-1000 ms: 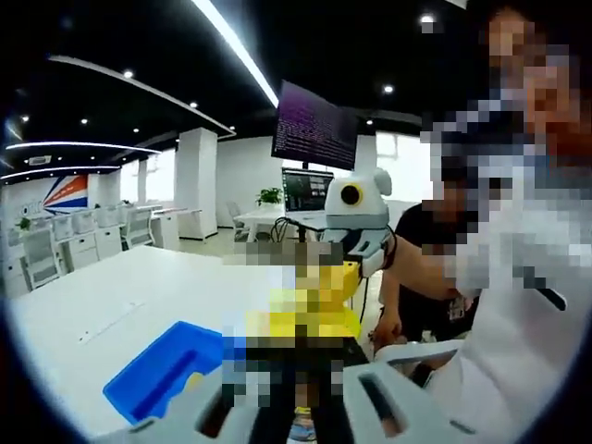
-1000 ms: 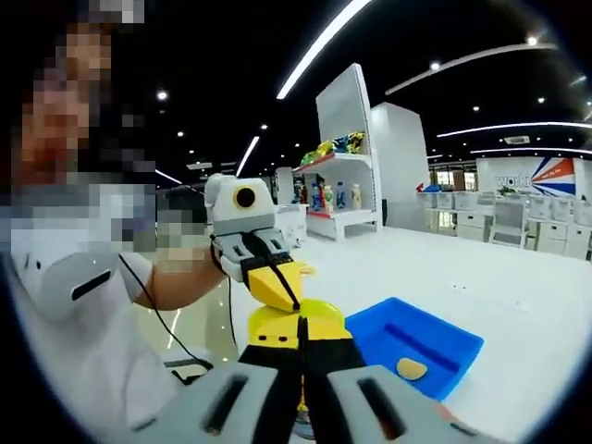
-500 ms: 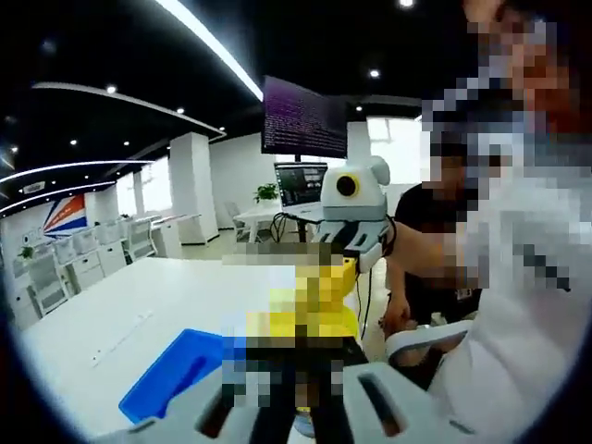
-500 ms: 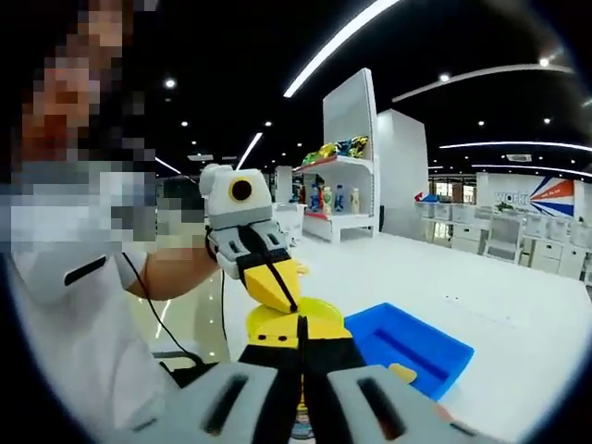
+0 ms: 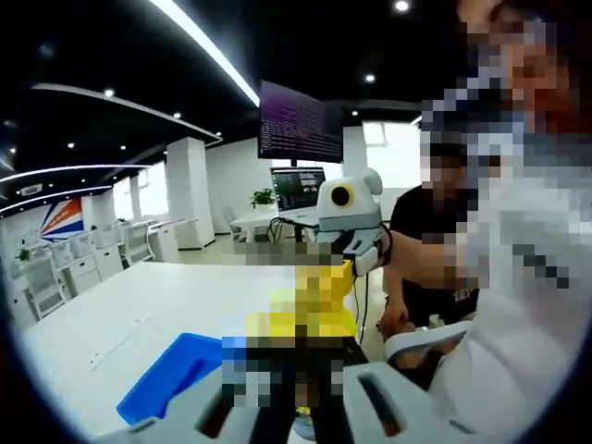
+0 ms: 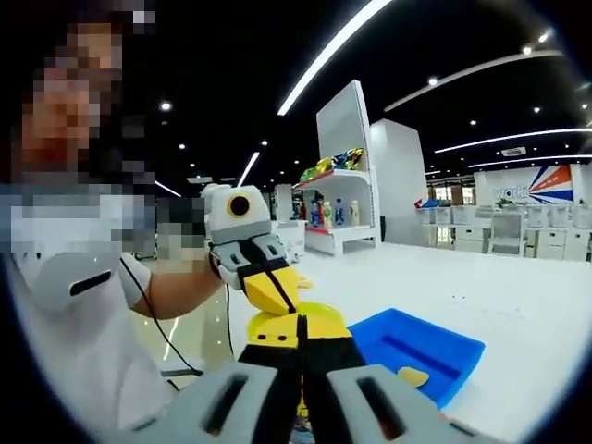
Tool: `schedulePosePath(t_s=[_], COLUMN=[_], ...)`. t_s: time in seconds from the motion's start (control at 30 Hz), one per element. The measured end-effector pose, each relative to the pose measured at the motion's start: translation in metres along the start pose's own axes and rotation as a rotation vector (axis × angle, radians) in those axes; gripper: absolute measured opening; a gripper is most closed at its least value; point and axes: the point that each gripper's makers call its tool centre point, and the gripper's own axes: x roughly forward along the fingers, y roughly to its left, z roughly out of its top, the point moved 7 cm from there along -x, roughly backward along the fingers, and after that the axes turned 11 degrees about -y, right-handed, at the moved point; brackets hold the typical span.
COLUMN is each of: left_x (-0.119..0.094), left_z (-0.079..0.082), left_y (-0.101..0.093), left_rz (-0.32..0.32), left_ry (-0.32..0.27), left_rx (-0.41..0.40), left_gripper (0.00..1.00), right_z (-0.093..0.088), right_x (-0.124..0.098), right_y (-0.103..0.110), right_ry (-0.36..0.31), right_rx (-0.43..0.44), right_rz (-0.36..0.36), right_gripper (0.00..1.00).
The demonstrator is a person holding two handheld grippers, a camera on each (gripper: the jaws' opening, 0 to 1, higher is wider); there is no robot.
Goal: Open the lid of the chip container on the table, take out the chips, place them into the box in front of the container, and close the lid
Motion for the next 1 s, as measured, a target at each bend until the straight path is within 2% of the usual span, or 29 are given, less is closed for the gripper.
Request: schedulePosePath(t_s=[0.37, 0.5, 0.57, 0.6, 0.67, 0.7, 0.73, 0.77, 0.83, 0.87, 0.93, 1.0], left_x=[-0.002, -0.002, -0.003, -0.003, -0.004, -0.006, -0.007, -0.009, -0.012, -0.015, -0.019, -0.022], left_z=[-0.001, -0.001, -0.001, 0.000, -0.002, -0.002, -0.003, -0.003, -0.003, -0.002, 0.000, 0.001], left_y=[0.002, 0.000, 0.001, 0.002, 0.002, -0.001, -0.002, -0.002, 0.000, 0.002, 0.003, 0.003], left_rz=[-0.004, 0.005, -0.002, 0.009, 0.007, -0.018, -0.020, -0.013, 0.008, 0.030, 0.057, 0.076], left_ry=[-0.038, -0.050, -0.084, -0.112, -0.145, -0.164, -0.170, -0.175, -0.186, -0.182, -0.181, -0.190], left_rx=[-0.005, 0.025, 0.070, 0.113, 0.102, 0.105, 0.101, 0.102, 0.108, 0.116, 0.127, 0.120], left_gripper=[0.01, 0.02, 0.03, 0.05, 0.14, 0.20, 0.29, 0.35, 0.43, 0.44, 0.46, 0.50], right_z=[0.001, 0.001, 0.001, 0.000, 0.002, 0.005, 0.016, 0.033, 0.053, 0.056, 0.053, 0.050], right_x=[0.001, 0.001, 0.002, 0.001, -0.001, -0.004, -0.005, -0.011, -0.026, -0.031, -0.039, -0.043], right_y=[0.002, 0.002, 0.002, 0.002, 0.001, 0.003, 0.009, 0.013, 0.007, 0.004, -0.002, -0.005], right_ry=[0.008, 0.001, -0.030, -0.040, -0.034, -0.032, -0.121, -0.287, -0.451, -0.472, -0.436, -0.425], right_rx=[-0.038, -0.036, -0.081, -0.098, -0.141, -0.187, -0.165, -0.055, 0.062, 0.055, 0.014, 0.012], right_rz=[-0.009, -0.015, -0.022, -0.038, -0.066, -0.046, -0.016, -0.005, -0.011, -0.029, -0.056, -0.075], right_gripper=[0.01, 0.01, 0.01, 0.01, 0.02, 0.02, 0.05, 0.08, 0.12, 0.13, 0.15, 0.16])
